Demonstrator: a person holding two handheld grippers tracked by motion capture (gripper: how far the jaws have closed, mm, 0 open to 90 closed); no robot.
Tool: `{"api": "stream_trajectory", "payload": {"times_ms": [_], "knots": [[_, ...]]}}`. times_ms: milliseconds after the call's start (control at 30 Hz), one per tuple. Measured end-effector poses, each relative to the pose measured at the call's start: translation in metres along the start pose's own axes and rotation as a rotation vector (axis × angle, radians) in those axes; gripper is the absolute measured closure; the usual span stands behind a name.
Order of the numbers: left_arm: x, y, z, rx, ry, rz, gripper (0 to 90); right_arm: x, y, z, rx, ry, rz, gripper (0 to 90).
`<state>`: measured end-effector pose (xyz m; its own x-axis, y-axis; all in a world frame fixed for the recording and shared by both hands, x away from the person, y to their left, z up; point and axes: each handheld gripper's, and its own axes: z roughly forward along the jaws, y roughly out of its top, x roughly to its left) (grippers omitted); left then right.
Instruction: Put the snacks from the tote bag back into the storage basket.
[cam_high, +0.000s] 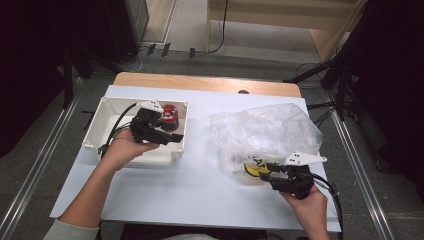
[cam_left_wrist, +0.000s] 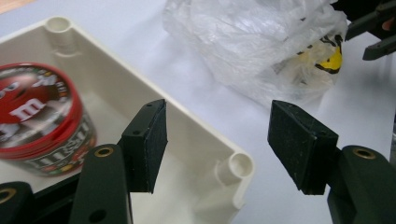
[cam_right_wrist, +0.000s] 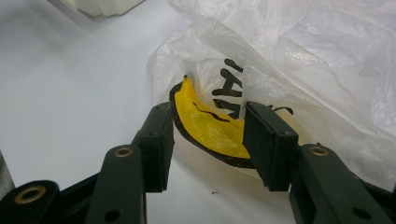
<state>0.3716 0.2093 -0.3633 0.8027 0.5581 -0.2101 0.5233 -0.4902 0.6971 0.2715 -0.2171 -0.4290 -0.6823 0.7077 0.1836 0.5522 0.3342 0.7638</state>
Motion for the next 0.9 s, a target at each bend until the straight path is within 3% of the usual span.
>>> {"api": "stream_trajectory", "payload": {"times_ms": [567,900], "knots": [[-0.048,0.000,0.028,0.031,-0.110,0.087,37.3,0.009,0.001,-0.002,-0.014,0.017,-0.004,54.4],[-0.069,-0.003,0.045,0.023,-0.137,0.123,37.6,0.012,0.000,-0.003,-0.021,0.030,0.003,54.3]]}}
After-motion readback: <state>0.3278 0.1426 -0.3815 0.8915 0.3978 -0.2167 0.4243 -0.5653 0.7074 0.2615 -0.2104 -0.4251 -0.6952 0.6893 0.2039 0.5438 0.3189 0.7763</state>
